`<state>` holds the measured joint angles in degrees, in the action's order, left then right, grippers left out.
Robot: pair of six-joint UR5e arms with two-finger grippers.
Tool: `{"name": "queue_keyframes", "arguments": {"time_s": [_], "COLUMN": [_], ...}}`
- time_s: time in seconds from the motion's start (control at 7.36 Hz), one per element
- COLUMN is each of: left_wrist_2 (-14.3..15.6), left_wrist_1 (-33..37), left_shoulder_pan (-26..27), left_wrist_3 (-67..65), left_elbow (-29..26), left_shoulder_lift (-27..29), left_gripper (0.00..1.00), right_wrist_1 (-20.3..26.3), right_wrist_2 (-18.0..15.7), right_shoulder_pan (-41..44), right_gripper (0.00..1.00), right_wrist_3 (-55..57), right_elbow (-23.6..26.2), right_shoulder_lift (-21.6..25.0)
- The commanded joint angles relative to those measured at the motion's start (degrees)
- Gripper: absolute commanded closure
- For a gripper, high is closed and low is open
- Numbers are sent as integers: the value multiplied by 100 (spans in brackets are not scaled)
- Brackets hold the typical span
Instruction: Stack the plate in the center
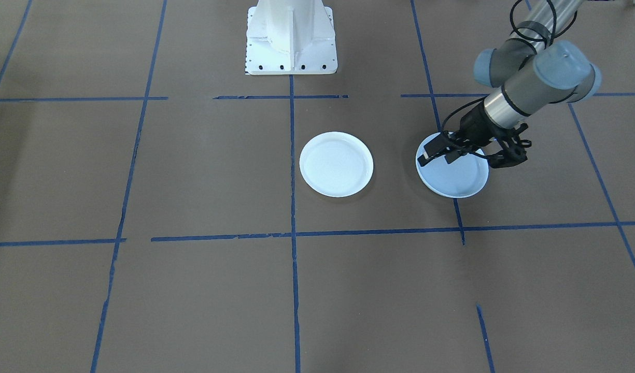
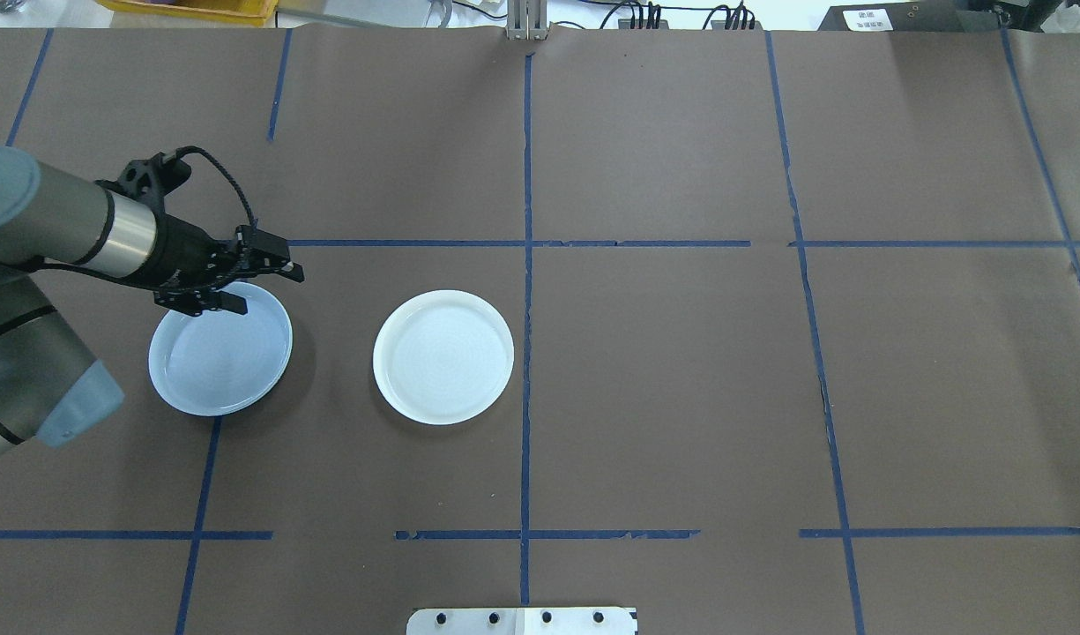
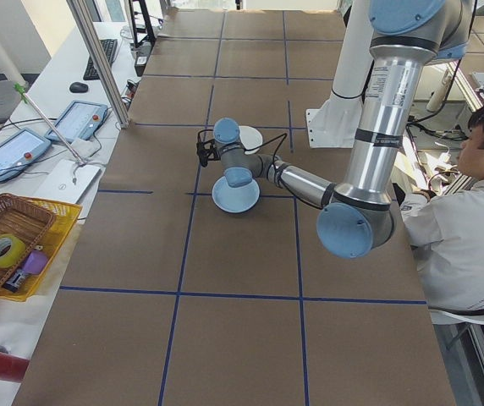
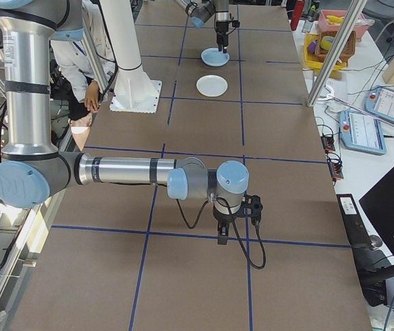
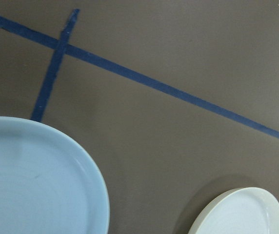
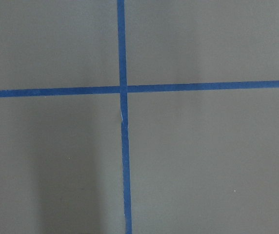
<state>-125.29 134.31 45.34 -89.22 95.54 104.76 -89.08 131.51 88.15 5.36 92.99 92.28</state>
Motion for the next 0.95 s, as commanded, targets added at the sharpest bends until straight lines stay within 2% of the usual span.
{"name": "queue_keyframes", "arguments": {"time_s": [0.0,0.14,0.27,0.82], "left_wrist_2": [819,1118,1269,1297], "left_wrist_1": [-274,-274,-300,-309], "left_shoulder_pan": [-586,-840,-982,-1317], "left_wrist_3": [-559,-622,-658,-737], "left_elbow": [8,0,-18,-89], "left_shoulder_lift": [238,247,247,300], "left_gripper": [0,0,0,4], "right_wrist_1": [-4,5,-4,-4], "right_wrist_2": [-2,-2,-2,-2], "right_shoulder_pan": [0,0,0,0], "right_gripper": [0,0,0,0], "right_wrist_3": [0,0,0,0], "right_elbow": [0,0,0,0], "right_shoulder_lift": [0,0,0,0]}}
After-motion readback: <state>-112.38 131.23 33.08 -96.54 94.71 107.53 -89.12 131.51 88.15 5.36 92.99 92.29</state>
